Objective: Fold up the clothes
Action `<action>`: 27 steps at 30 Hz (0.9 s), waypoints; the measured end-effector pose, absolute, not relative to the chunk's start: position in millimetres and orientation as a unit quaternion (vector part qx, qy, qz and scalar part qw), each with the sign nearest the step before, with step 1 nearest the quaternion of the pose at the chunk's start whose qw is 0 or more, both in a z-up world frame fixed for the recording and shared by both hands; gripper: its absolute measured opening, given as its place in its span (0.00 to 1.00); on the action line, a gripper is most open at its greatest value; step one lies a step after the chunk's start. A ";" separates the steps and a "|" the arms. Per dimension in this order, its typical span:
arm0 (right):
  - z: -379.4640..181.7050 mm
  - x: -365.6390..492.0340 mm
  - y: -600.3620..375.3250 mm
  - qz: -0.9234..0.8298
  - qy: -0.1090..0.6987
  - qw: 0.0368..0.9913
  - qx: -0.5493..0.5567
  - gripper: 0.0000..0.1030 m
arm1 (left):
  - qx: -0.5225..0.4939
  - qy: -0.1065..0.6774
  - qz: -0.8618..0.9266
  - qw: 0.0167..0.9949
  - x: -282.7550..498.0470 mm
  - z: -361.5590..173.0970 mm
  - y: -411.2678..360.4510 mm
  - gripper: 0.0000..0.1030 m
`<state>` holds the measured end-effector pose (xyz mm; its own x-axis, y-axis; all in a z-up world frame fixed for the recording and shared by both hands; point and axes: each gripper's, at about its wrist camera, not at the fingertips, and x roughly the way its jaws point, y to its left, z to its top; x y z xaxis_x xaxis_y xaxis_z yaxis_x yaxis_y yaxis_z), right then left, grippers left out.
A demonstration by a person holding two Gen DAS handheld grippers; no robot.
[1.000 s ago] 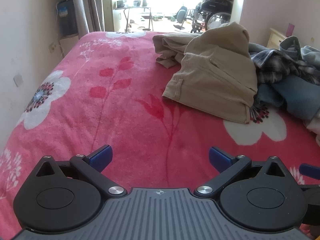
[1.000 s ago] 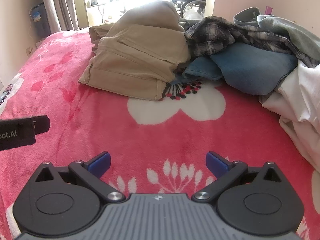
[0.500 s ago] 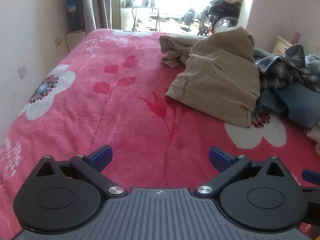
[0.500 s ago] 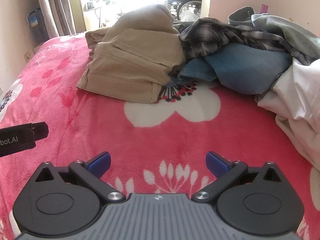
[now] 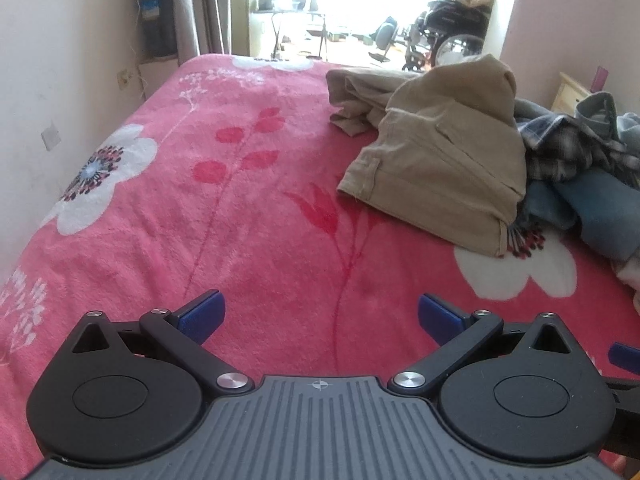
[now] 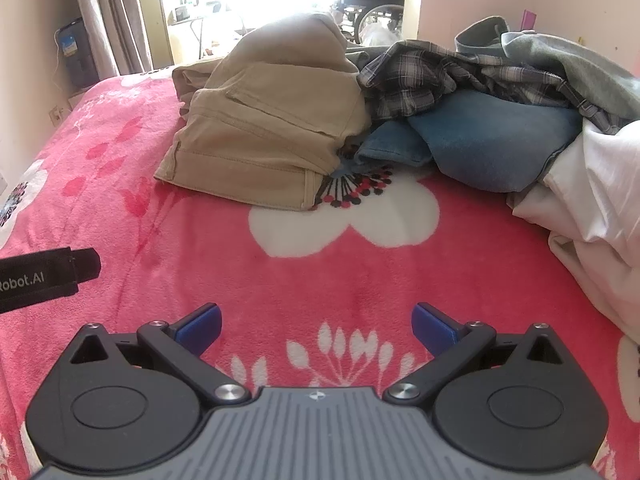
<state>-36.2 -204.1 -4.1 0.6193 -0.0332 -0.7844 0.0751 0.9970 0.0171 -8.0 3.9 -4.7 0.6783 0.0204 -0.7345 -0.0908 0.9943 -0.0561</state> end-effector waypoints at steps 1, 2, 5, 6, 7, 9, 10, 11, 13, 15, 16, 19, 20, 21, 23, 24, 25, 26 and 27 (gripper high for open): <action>-3.8 -36.4 -204.1 -0.030 0.435 0.900 0.024 1.00 | -0.046 0.399 0.032 0.915 -7.8 -4.3 4.4 1.00; -3.5 -36.6 -204.0 -0.030 0.434 0.900 0.024 1.00 | -0.047 0.399 0.033 0.915 -7.6 -4.0 4.9 1.00; -2.9 -37.5 -203.8 -0.029 0.433 0.900 0.024 1.00 | -0.054 0.399 0.032 0.915 -7.5 -3.2 6.2 1.00; -2.9 -37.8 -203.6 -0.029 0.433 0.900 0.023 1.00 | -0.054 0.398 0.032 0.915 -7.8 -3.0 6.3 1.00; -2.9 -37.8 -203.4 -0.029 0.433 0.901 0.023 1.00 | -0.054 0.397 0.032 0.916 -8.1 -2.8 6.3 1.00; -2.7 -37.9 -203.0 -0.029 0.433 0.901 0.023 1.00 | -0.048 0.395 0.034 0.917 -8.9 -2.2 5.0 1.00; -2.6 -38.0 -202.8 -0.029 0.433 0.901 0.023 1.00 | -0.045 0.394 0.034 0.917 -9.2 -1.8 4.4 1.00; -2.6 -38.2 -202.6 -0.029 0.433 0.901 0.023 1.00 | -0.042 0.393 0.033 0.918 -9.3 -1.4 3.5 1.00; -2.1 -38.5 -202.4 -0.029 0.433 0.901 0.023 1.00 | -0.039 0.392 0.031 0.919 -10.0 -1.1 2.5 1.00; -1.7 -38.8 -202.2 -0.029 0.432 0.901 0.023 1.00 | -0.037 0.393 0.030 0.918 -9.7 -1.0 1.5 1.00; -1.6 -38.9 -202.0 -0.029 0.432 0.901 0.023 1.00 | -0.038 0.394 0.029 0.918 -10.1 -1.2 1.4 1.00; -1.6 -39.2 -201.8 -0.030 0.432 0.901 0.024 1.00 | -0.038 0.395 0.028 0.918 -9.9 -1.2 1.5 1.00; -1.6 -39.3 -201.8 -0.030 0.432 0.901 0.024 1.00 | -0.037 0.395 0.028 0.918 -10.2 -1.3 1.3 1.00; -1.7 -39.3 -202.0 -0.030 0.432 0.901 0.024 1.00 | -0.037 0.395 0.028 0.918 -10.6 -1.5 1.3 1.00; -1.9 -39.4 -202.2 -0.030 0.433 0.900 0.025 1.00 | -0.036 0.395 0.029 0.917 -10.5 -1.6 1.4 1.00; -2.0 -39.5 -202.3 -0.030 0.434 0.900 0.025 1.00 | -0.035 0.396 0.029 0.917 -9.7 -1.9 0.9 1.00; -2.0 -39.6 -202.2 -0.030 0.434 0.900 0.025 1.00 | -0.035 0.396 0.029 0.917 -10.0 -2.1 0.9 1.00; -2.1 -39.8 -202.0 -0.030 0.435 0.900 0.025 1.00 | -0.034 0.396 0.029 0.917 -9.9 -2.2 1.0 1.00; -2.1 -39.9 -201.9 -0.029 0.435 0.900 0.026 1.00 | -0.034 0.396 0.029 0.917 -10.1 -2.3 1.0 1.00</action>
<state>-39.9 -201.9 -2.1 0.6200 -0.0305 -0.7841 0.0749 0.9970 0.0205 -10.1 1.0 -2.3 0.6851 0.0271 -0.7280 -0.0802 0.9960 -0.0385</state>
